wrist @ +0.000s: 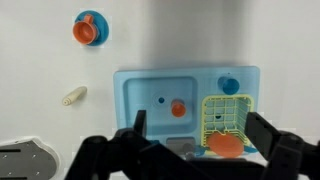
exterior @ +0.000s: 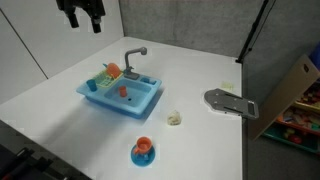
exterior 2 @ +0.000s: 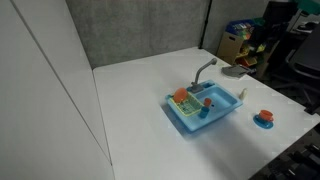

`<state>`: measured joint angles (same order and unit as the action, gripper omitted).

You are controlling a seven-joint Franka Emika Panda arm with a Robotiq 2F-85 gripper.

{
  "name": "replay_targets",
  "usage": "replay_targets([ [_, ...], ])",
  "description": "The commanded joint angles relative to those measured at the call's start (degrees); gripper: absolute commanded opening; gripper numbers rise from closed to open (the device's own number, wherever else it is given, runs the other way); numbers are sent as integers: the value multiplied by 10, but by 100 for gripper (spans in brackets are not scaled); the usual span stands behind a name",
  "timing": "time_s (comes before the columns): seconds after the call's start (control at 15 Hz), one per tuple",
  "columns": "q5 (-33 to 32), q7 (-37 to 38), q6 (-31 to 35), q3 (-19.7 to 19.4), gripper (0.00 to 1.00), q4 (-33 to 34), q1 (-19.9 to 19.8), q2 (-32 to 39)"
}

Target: Move the orange cup from the sink to beside the sink

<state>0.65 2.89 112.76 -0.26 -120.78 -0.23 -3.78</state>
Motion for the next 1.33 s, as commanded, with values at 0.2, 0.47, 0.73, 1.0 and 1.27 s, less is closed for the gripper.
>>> replay_targets([
  [0.2,6,49,66,0,100,26,0,63],
  [0.47,-6,69,99,0,100,34,2,98],
  [0.73,-25,90,108,-3,100,50,7,138],
  [1.0,-50,114,96,-8,100,82,11,190],
  [1.27,-55,132,90,-14,100,113,14,238],
])
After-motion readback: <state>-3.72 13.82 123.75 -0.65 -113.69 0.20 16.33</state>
